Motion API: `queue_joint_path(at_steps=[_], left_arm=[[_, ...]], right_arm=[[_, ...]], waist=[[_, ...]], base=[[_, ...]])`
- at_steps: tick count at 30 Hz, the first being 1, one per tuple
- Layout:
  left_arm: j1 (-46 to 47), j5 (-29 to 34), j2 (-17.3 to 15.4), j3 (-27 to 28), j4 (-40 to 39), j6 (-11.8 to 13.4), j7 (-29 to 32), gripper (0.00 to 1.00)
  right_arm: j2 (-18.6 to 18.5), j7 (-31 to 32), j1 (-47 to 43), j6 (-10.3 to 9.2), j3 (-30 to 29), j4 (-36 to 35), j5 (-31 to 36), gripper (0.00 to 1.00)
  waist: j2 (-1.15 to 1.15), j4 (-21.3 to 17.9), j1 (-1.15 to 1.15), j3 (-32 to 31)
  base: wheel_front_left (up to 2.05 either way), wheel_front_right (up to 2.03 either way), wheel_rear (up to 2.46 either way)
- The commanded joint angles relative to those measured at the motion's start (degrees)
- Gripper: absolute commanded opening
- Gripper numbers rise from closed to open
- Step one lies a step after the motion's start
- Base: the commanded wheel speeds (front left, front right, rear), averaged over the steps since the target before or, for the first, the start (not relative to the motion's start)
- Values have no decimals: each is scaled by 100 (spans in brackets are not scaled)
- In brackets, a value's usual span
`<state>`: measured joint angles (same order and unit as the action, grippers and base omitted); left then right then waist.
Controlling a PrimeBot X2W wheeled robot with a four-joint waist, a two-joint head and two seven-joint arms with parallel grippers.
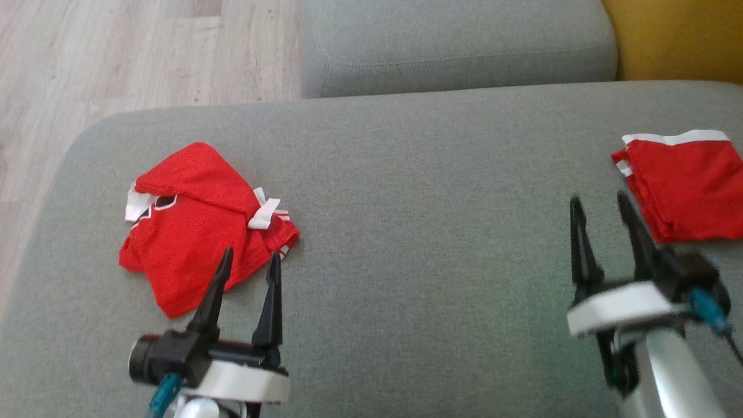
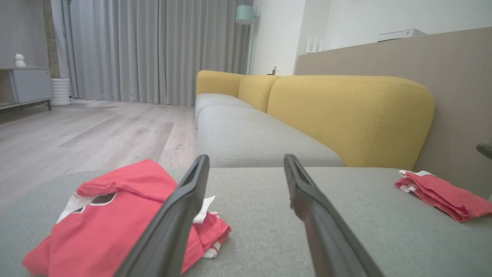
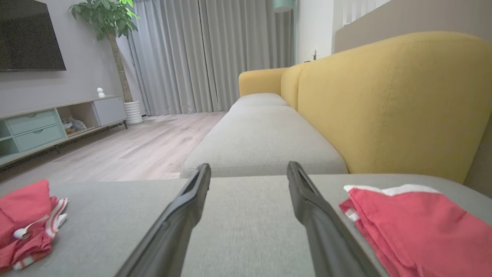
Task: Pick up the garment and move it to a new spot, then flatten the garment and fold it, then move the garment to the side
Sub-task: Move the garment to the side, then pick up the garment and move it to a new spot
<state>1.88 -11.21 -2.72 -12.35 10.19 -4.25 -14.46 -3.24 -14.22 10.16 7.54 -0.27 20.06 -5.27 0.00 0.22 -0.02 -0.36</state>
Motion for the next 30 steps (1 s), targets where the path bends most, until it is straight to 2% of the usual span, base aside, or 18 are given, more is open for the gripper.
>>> queue_joint_path(at_steps=[1,9,18,23,30], left_arm=[[95,-2,-16,256,-220,42,-54,100],[-148,-29,-16,289,-197,62,-54,100],[-160,-51,-16,277,-201,83,-54,100],[-161,61,-16,315,-153,138,-54,100],[-278,174,-16,445,-76,100,-54,100]], right_arm=[[30,-69,22,-5,191,-292,-151,100],[34,-76,-608,-5,477,-563,-418,100],[35,-77,-738,-5,577,-641,-835,100],[35,-77,-780,-5,692,-749,-830,100],[35,-77,-956,-5,992,-823,-859,100]], waist=[[0,-17,2,-38],[0,-27,2,-82],[0,75,2,-139],[0,359,2,-207],[0,1005,2,-380]], base=[[0,0,0],[0,0,0],[0,0,0],[0,0,0],[0,0,0]])
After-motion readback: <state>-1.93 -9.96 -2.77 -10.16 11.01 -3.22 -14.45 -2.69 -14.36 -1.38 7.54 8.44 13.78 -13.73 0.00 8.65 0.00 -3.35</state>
